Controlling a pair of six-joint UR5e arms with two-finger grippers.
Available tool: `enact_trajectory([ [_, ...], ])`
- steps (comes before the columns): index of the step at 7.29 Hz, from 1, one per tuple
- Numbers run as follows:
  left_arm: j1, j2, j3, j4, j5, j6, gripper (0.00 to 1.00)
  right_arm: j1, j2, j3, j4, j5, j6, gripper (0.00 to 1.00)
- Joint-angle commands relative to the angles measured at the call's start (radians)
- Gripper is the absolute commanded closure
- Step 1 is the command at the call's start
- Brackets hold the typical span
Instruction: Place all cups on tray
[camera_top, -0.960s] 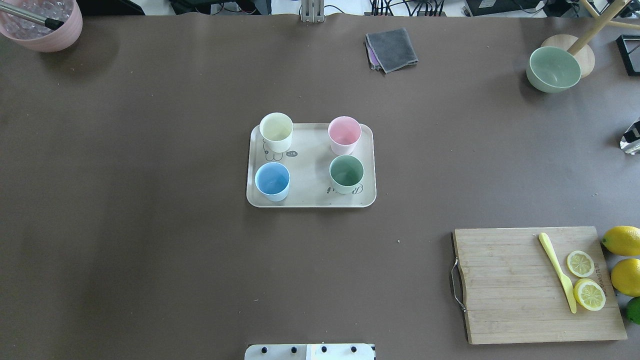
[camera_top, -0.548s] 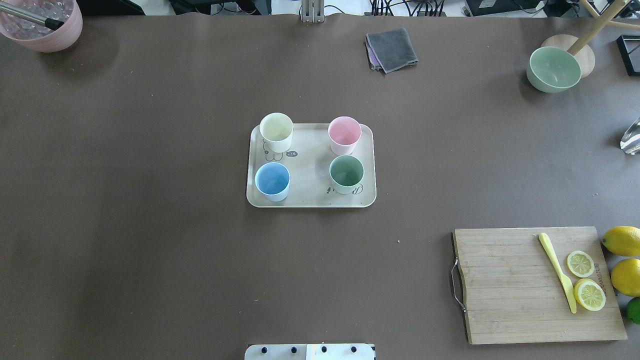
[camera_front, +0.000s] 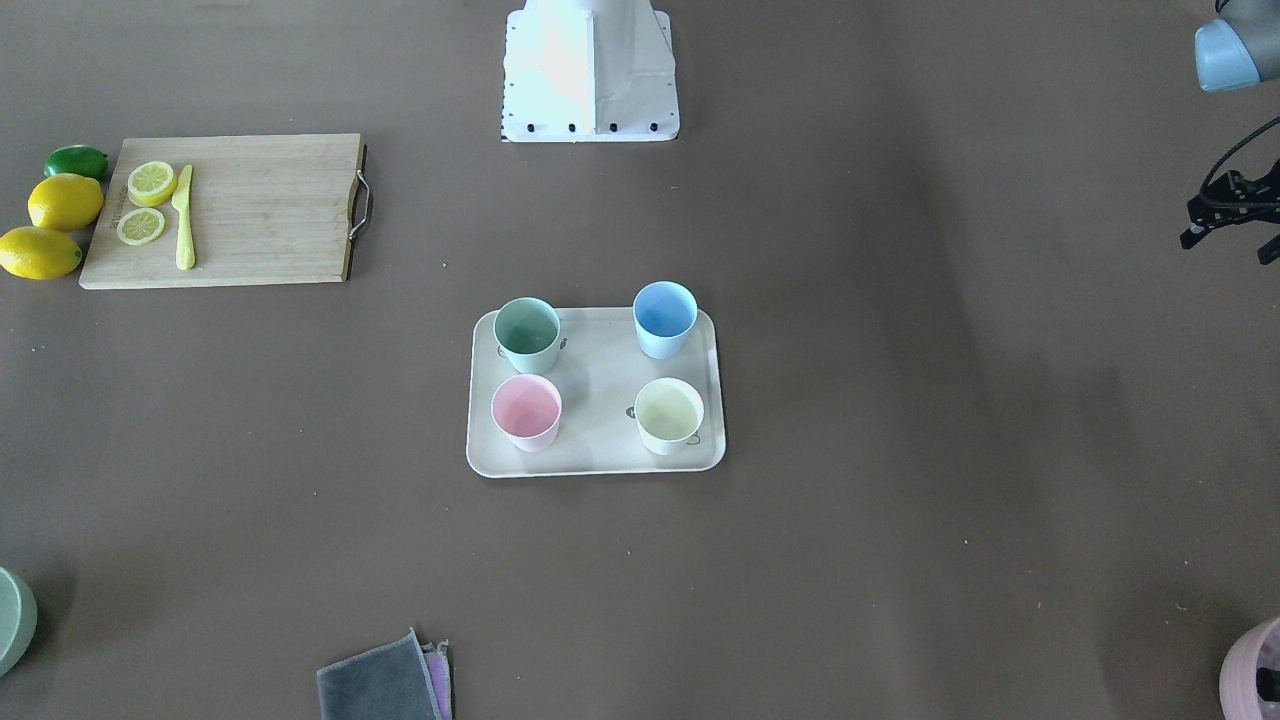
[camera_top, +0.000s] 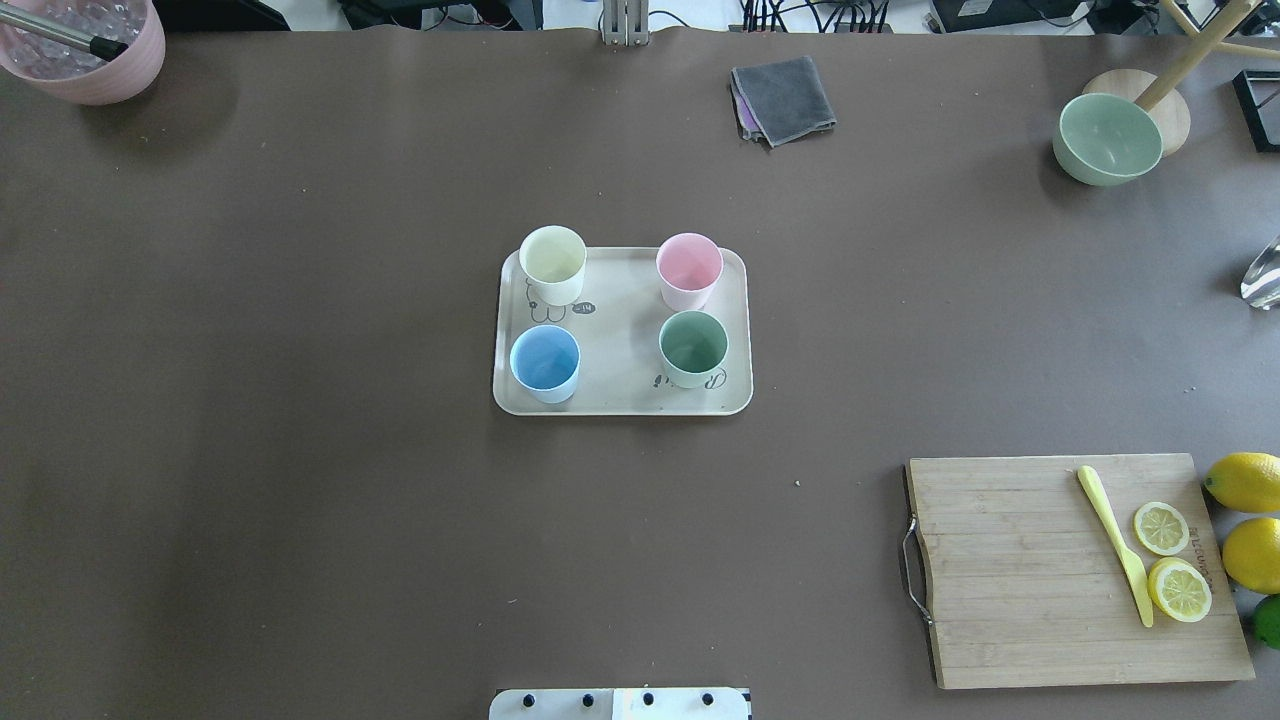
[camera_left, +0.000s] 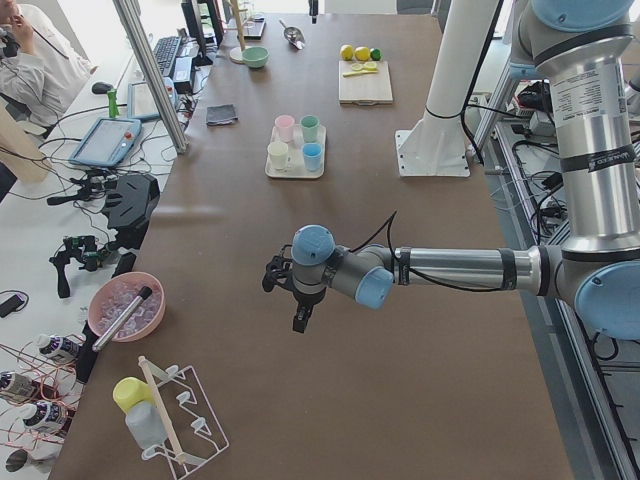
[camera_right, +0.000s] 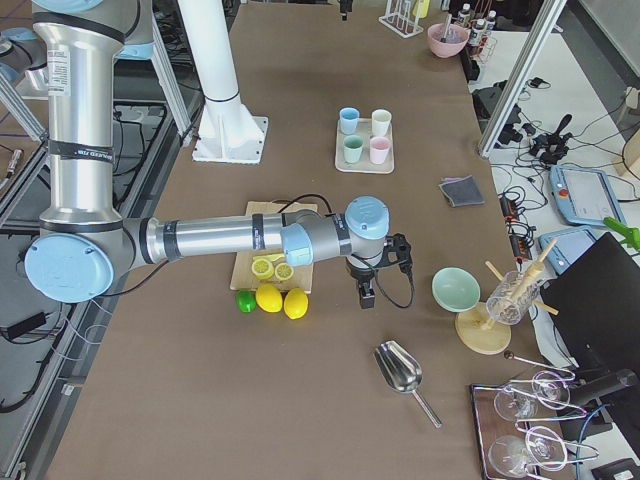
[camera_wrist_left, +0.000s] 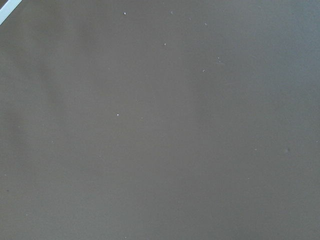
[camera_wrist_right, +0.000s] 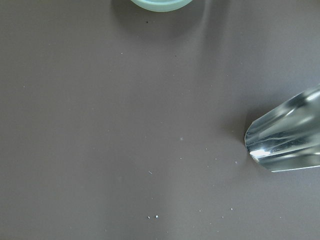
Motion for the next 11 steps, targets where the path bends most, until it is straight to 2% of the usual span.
enact_trajectory([
  [1, -0.001, -0.012, 0.001, 0.056, -0.042, 0.004, 0.02, 0.0, -0.001, 0.0, -0.006, 0.02, -0.041, 0.0],
  [4, -0.007, -0.031, 0.015, 0.057, -0.042, 0.004, 0.02, 0.0, 0.008, -0.008, -0.009, 0.042, -0.04, 0.0],
  [6, -0.057, -0.044, 0.012, 0.063, -0.002, 0.001, 0.02, 0.0, 0.013, -0.011, -0.011, 0.032, -0.031, 0.0],
  [7, -0.085, -0.073, 0.009, 0.138, -0.005, 0.01, 0.02, 0.005, 0.013, -0.011, -0.011, 0.032, -0.029, 0.0],
  [9, -0.119, -0.074, 0.008, 0.166, -0.039, 0.021, 0.02, 0.021, 0.02, -0.046, -0.012, 0.02, -0.028, 0.0],
  [11, -0.127, -0.074, 0.018, 0.169, -0.025, 0.172, 0.02, 0.038, 0.019, -0.055, -0.012, -0.018, -0.029, 0.0],
])
